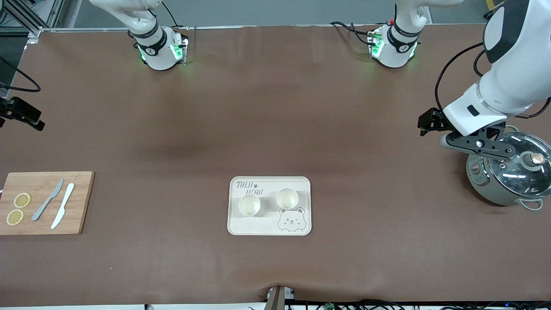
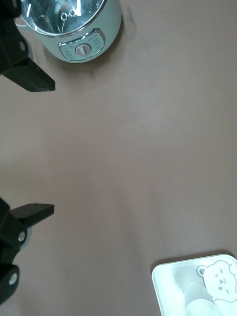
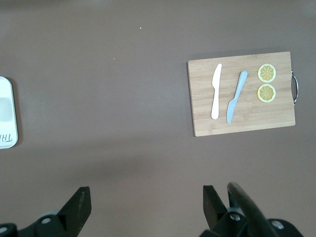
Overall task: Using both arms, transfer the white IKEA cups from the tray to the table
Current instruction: 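Move the left gripper from the pot toward the cups on the tray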
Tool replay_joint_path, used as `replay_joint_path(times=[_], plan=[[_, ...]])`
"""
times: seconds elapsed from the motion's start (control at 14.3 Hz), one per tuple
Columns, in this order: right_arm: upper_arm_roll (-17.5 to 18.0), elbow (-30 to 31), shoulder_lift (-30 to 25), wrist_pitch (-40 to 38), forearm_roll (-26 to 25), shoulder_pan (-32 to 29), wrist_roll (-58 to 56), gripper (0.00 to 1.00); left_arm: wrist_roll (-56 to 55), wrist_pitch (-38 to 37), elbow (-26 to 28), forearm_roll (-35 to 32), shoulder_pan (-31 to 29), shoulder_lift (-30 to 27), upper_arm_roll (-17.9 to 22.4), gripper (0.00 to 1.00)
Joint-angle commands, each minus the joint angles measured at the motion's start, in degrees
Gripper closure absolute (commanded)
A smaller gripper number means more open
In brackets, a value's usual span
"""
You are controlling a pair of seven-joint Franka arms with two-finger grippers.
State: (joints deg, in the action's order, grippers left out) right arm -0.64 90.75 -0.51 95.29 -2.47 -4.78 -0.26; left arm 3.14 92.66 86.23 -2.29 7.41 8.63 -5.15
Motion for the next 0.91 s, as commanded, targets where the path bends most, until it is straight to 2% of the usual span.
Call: replay_joint_path(times=[0.0,0.14,0.42,0.84], plan=[[0.2,-0.7,0.2,-0.4,-0.4,0.1,4.7,0.00,0.6,1.4,0.3,-3.5,0.3,0.0,-0.7,0.00],[0.3,-0.7,0.2,-0.4,-0.5,0.7,8.5,0.00,-0.2,1.5,0.1,-2.8,0.5,0.2,-0.7,0.00],[0.2,-0.7,0.2,-0.7,-0.5,0.0,8.3,0.00,-0.4,2.6,0.8,-2.5,0.3,1.8,-2.4,0.00],[0.3,-1.3,0.6,0.0,-0.7,0.8,8.7,0.00,-0.2,3.6,0.8,-2.8,-0.2,4.6,-2.3,0.00]])
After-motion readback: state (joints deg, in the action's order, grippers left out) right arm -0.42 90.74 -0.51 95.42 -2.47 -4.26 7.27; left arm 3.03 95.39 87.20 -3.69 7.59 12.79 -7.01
